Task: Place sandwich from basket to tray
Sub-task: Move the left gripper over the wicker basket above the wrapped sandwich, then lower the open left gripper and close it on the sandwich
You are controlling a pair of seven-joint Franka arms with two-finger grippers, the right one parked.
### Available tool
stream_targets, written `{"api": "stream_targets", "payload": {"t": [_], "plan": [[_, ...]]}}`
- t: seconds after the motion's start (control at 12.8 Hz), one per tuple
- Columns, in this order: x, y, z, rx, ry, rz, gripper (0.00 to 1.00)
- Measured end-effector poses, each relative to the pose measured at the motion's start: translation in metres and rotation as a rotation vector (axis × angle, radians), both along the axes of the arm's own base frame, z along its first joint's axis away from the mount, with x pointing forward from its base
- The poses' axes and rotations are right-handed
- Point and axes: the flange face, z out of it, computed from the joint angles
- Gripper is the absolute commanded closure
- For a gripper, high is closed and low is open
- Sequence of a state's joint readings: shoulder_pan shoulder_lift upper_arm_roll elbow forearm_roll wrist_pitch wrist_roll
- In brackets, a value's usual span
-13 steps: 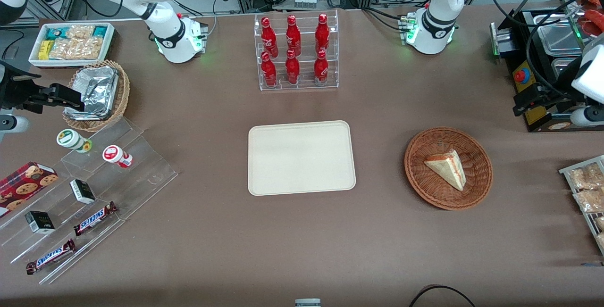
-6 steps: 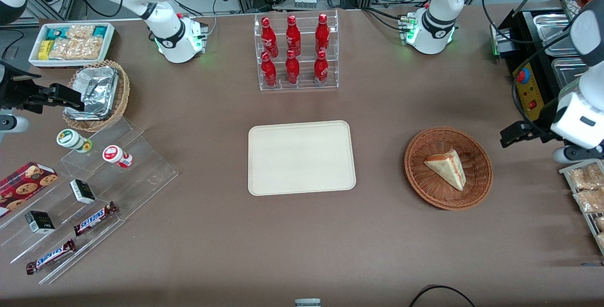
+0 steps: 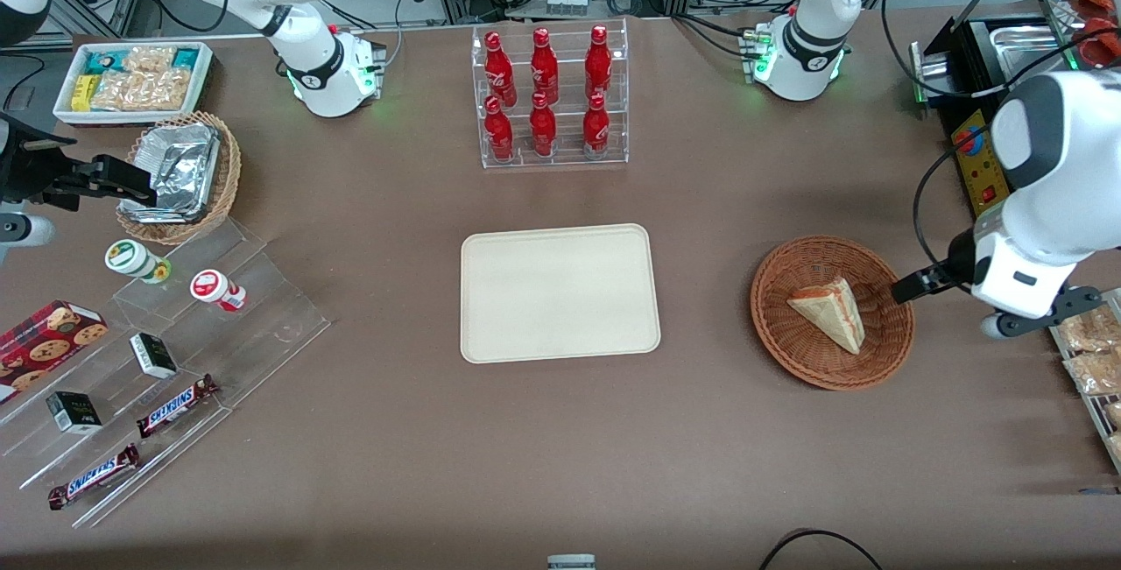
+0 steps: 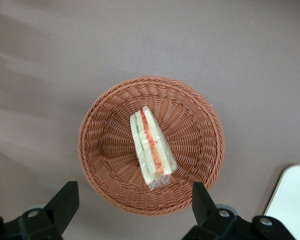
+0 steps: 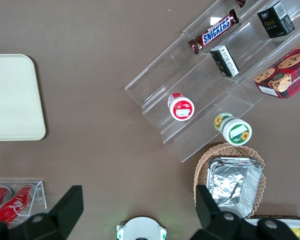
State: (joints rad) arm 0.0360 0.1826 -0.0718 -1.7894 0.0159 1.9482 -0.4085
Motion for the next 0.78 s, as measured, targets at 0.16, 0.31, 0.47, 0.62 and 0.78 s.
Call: {"api": "stream_targets", "payload": {"t": [0.16, 0.31, 0.47, 0.62, 0.78], "plan": [[0.001, -0.002, -0.018, -0.001, -0.014, 0.096, 0.0], [0.002, -0.004, -0.036, -0.004, -0.04, 0.201, 0.0], [-0.002, -0.013, -0.057, -0.011, -0.063, 0.291, 0.0], [-0.01, -0.022, -0.077, -0.011, -0.053, 0.313, 0.0], [-0.023, -0.023, -0.102, -0.005, -0.026, 0.312, 0.0]]}}
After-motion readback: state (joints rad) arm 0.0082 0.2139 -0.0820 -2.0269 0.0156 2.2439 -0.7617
